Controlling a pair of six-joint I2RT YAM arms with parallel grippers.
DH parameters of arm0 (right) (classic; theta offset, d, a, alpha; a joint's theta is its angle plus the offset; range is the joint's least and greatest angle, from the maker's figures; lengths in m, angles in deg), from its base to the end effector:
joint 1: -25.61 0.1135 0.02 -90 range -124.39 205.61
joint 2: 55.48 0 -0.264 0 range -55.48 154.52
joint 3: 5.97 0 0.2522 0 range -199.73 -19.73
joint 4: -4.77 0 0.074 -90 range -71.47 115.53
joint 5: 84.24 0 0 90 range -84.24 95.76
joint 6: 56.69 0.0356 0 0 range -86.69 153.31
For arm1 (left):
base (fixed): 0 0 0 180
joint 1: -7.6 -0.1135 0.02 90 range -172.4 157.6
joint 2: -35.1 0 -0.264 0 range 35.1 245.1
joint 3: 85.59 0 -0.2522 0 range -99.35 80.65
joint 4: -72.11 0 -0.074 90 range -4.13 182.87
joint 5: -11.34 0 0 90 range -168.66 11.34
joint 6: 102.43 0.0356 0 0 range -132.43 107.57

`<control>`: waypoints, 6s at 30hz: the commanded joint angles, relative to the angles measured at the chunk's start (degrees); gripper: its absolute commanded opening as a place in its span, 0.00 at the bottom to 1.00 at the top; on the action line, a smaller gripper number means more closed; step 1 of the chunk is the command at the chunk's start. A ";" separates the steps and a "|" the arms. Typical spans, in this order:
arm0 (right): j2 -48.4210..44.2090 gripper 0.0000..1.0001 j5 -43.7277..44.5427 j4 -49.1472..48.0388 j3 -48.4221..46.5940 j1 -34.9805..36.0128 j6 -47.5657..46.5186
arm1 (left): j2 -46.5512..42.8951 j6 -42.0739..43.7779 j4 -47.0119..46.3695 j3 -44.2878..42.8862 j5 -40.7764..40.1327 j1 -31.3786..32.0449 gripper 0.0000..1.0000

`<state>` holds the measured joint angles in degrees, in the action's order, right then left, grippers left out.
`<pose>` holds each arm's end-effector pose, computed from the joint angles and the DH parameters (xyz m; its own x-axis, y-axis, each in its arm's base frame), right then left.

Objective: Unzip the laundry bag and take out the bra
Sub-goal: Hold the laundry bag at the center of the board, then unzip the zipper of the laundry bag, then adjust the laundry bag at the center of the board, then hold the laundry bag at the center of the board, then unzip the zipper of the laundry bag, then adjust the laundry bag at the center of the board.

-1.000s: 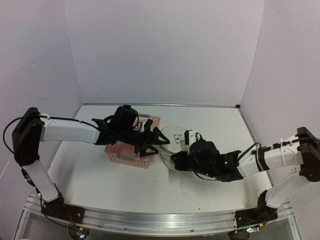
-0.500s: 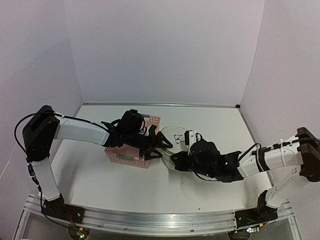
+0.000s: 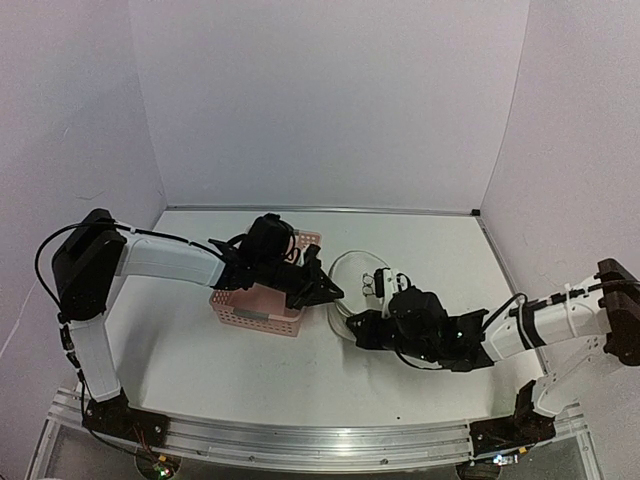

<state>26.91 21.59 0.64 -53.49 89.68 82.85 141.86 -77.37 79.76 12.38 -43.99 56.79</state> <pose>0.1334 0.2521 0.1757 -0.7253 0.1822 -0.6638 -0.3249 0.7596 0.5635 0.2542 -0.3254 0.2055 -0.9966 0.0142 -0.0817 0.0796 0.4408 -0.8941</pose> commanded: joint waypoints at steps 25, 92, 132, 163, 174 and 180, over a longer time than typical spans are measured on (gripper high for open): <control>-14.89 0.00 13.15 5.90 12.17 -5.00 -5.88 | -4.61 14.74 8.19 -6.88 5.06 -1.29 0.00; 2.40 0.00 10.50 8.22 -7.89 4.91 2.51 | -9.92 10.74 10.48 -1.82 -5.51 0.45 0.82; -7.16 0.00 14.07 7.90 6.04 4.72 5.95 | -2.67 10.79 8.50 -6.75 -4.53 2.05 0.00; -25.24 0.68 9.88 21.49 -0.40 3.51 -15.18 | -6.73 20.79 3.23 -4.57 0.95 2.40 0.00; -27.52 0.81 -4.07 27.54 -7.00 -7.24 -23.07 | -12.06 31.99 0.72 -0.80 6.30 2.39 0.00; -25.73 0.87 -11.38 28.17 -8.92 -12.47 -24.59 | -12.62 34.27 -1.59 0.49 9.57 2.40 0.00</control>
<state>0.62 17.31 28.66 -59.11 79.41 60.77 132.39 -46.95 83.85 12.80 -38.28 59.19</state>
